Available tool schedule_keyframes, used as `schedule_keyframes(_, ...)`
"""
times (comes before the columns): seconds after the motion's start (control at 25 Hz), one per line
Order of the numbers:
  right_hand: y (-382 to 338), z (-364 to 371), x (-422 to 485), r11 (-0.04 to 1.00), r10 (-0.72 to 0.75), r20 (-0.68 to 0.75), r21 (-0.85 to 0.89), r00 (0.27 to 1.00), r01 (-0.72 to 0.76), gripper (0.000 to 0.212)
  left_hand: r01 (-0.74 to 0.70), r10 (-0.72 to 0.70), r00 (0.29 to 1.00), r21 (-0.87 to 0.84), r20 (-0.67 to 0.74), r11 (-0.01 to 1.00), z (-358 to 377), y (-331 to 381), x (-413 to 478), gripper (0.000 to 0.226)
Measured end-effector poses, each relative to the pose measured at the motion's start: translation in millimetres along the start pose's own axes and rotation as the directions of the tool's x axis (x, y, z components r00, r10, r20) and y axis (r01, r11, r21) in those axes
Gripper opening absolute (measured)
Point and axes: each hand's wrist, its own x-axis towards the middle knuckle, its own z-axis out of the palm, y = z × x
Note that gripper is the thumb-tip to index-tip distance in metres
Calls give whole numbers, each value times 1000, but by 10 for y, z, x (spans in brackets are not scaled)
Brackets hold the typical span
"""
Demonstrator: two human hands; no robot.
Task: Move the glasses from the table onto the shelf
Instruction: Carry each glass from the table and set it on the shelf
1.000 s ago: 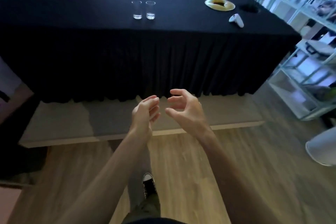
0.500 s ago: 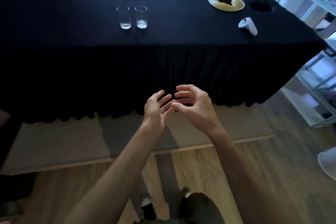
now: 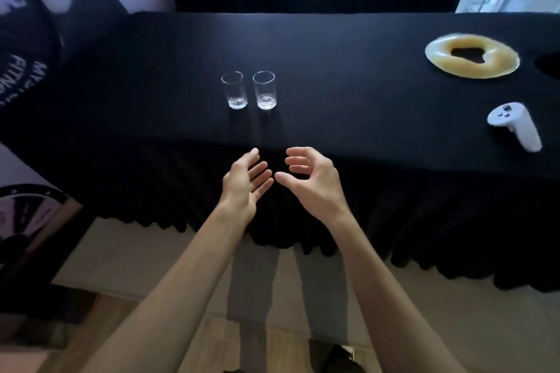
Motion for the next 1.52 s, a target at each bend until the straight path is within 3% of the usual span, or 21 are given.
schedule_keyframes(0.16, 118, 30, 786, 998, 32, -6, -48, 999, -33, 53, 8, -15, 997, -86, -78, 996, 339, 313, 503, 37)
schedule_keyframes(0.52, 167, 660, 2172, 965, 93, -101, -238, 991, -114, 67, 88, -108, 990, -197, -93, 976, 648, 928, 1506, 46)
schedule_keyframes(0.88, 291, 1170, 2753, 949, 42, -242, -295, 969, -115, 72, 197, -215, 976, -252, -45, 947, 564, 962, 1999, 47)
schedule_keyframes(1.08, 261, 1209, 2802, 957, 31, -287, -270, 957, -111, 61, 241, -251, 968, -224, -14, 944, 488, 987, 2081, 47)
schedule_keyframes(1.28, 102, 1174, 2348, 967, -67, -225, -255, 972, 8, 59, 234, -245, 969, -229, -20, 945, 447, 979, 1930, 48)
schedule_keyframes(1.52, -16, 1186, 1808, 980, -87, -23, -183, 996, 81, 54, 142, -163, 980, -170, -117, 975, 245, 876, 1395, 41)
